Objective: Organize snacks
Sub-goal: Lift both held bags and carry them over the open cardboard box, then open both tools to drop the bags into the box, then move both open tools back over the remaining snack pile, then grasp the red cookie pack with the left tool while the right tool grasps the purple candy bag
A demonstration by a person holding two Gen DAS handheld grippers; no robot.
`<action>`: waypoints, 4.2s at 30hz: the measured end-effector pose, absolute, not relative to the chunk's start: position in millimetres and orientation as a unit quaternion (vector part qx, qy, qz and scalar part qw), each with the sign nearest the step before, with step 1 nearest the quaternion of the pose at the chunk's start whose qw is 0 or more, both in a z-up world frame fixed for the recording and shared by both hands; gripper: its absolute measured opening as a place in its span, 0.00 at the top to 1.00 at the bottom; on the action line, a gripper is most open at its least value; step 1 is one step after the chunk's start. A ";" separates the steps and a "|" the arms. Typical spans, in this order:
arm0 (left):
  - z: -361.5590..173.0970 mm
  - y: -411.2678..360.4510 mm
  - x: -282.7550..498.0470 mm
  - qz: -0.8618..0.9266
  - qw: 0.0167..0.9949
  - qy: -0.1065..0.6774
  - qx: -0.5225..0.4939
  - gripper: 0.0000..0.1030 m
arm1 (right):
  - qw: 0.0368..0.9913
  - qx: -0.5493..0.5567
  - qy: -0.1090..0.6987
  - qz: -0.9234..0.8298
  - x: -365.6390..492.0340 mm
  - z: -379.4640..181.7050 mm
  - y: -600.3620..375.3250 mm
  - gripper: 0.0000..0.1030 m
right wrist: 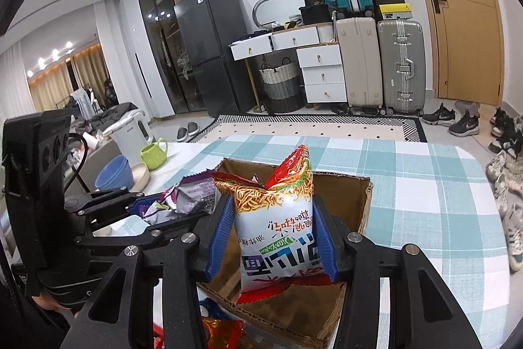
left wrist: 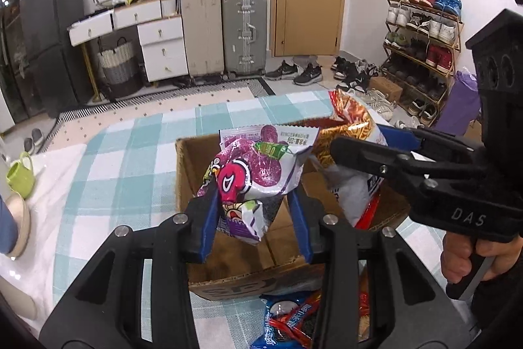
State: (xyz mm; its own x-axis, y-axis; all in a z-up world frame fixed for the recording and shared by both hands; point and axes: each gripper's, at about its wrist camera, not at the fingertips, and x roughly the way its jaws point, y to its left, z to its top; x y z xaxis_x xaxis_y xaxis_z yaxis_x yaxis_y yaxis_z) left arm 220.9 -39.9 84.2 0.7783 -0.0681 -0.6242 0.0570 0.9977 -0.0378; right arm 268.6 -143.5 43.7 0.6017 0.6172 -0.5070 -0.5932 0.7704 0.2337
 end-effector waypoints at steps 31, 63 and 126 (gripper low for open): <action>90.1 -25.9 179.3 -0.020 0.940 0.341 -0.018 0.00 | 0.906 -0.045 0.307 0.286 205.6 61.0 -181.0 0.01; -9.7 10.0 77.5 0.031 0.887 0.458 -0.042 0.00 | 0.847 -0.053 0.468 0.246 130.4 -40.8 -214.6 0.01; -51.0 22.1 76.5 0.003 0.837 0.544 -0.059 0.18 | 0.800 -0.060 0.512 0.306 129.5 -61.7 -189.8 0.21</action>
